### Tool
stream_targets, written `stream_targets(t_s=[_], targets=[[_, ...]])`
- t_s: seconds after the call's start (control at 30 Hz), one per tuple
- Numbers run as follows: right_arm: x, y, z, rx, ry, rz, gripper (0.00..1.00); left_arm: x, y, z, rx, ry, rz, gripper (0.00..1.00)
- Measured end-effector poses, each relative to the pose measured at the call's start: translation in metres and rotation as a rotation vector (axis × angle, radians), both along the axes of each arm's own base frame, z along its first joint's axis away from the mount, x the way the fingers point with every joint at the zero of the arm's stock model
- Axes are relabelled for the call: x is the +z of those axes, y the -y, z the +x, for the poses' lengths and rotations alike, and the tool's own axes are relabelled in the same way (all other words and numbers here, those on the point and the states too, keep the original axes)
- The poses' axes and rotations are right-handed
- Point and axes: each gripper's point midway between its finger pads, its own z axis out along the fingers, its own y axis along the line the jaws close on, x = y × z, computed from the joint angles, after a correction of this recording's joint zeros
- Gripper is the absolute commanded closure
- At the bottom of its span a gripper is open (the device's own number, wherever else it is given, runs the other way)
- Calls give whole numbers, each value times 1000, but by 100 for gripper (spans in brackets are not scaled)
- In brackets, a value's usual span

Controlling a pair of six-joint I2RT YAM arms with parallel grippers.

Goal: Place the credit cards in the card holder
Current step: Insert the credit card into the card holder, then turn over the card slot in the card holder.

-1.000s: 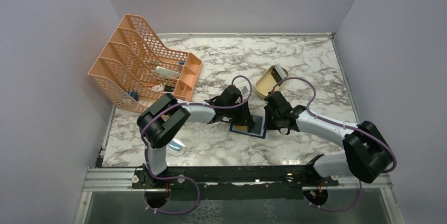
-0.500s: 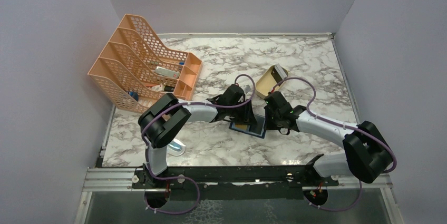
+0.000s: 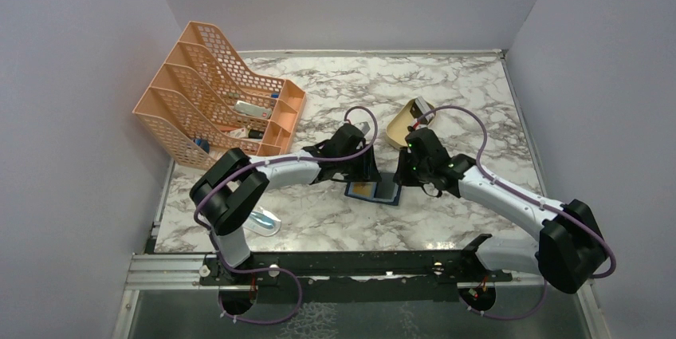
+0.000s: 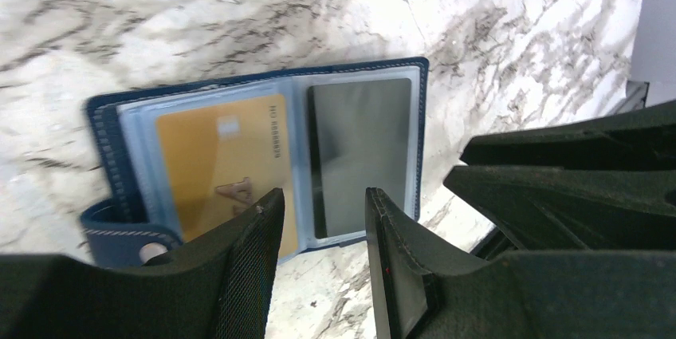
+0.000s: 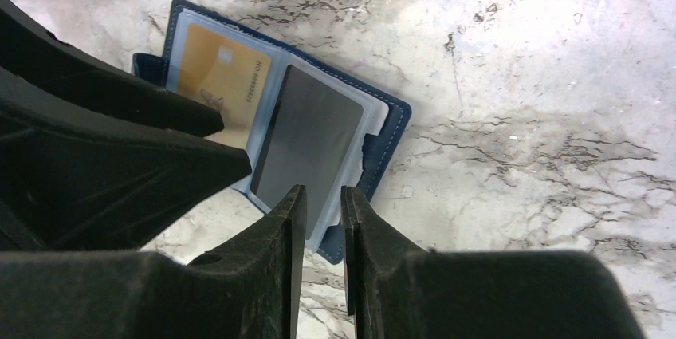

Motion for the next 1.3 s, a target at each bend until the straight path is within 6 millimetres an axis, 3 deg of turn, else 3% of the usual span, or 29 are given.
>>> stream_targets(t_s=[0.23,0.57,0.93,1.3], targets=[[5,-16,-1,32,-13,78,70,5,-35,17,72,51,103,55],[-6,-50,6,77,-58,140,75,-1,-68,35,125,55,178,56],[-40,-60,8,87,-122,102,81,13,-66,31,122,49,137,58],[-44,-53,7,76,-114,70,83,49,-39,22,62,37,-47,58]])
